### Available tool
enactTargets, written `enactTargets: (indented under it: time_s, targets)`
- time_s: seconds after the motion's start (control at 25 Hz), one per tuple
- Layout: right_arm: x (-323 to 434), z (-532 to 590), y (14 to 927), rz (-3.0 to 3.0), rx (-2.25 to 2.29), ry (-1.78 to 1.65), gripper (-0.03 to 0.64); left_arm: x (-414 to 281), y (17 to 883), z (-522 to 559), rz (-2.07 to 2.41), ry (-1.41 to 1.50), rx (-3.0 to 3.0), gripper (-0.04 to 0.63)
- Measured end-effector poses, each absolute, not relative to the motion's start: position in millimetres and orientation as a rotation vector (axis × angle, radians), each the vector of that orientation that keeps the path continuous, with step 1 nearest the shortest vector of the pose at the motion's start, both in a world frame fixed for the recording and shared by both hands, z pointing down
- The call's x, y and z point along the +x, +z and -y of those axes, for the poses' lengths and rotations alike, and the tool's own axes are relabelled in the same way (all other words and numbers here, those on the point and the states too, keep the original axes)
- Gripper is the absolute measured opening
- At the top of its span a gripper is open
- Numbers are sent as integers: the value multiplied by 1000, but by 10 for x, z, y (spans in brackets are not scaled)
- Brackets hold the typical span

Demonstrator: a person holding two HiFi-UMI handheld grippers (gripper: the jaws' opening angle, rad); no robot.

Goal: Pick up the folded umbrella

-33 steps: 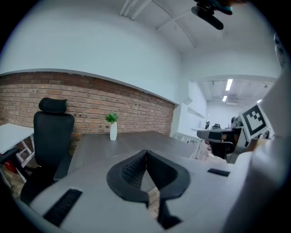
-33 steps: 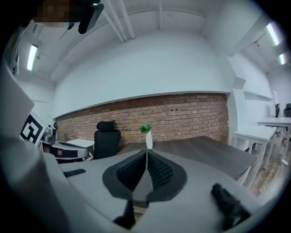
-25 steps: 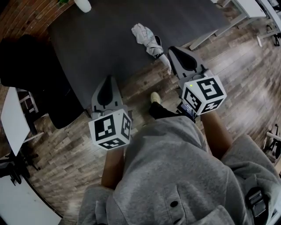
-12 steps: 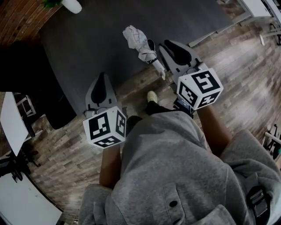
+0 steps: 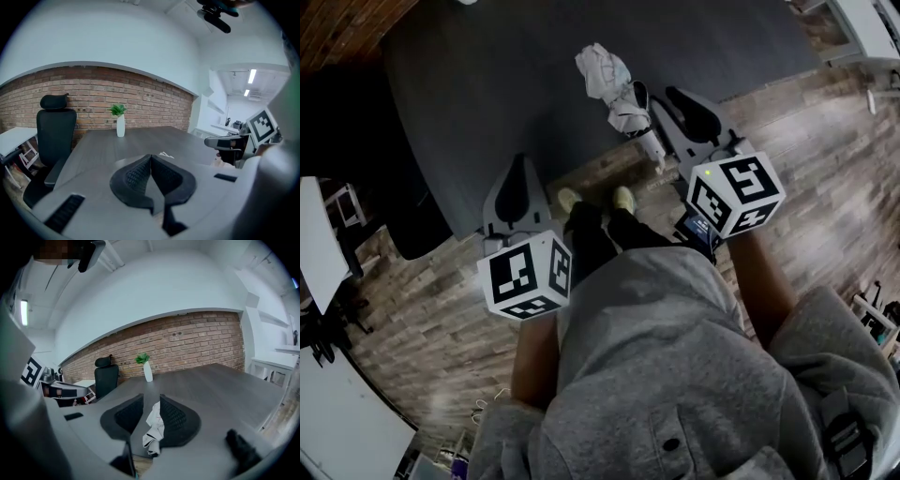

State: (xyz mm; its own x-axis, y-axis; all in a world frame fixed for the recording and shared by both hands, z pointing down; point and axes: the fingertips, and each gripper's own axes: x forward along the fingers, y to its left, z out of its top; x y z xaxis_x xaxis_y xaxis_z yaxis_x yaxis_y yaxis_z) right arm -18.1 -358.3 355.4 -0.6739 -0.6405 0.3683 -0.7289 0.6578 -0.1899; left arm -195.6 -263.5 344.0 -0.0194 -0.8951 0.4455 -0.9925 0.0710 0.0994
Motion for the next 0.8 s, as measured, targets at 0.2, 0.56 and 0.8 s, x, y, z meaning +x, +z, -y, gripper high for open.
enactTargets:
  time_s: [0.2, 0.56, 0.8]
  targets:
    - [-264, 3679, 3752, 2560, 1080, 461, 109, -2084, 3680, 2701, 1950, 344, 1840, 14]
    - [-401, 3759, 4086, 2535, 994, 487, 146, -2168, 3901, 2862, 1967, 347, 1802, 14]
    - [-482, 3850, 4348, 2488, 963, 480, 167, -2189, 4098, 2909, 1955, 361, 1776, 14]
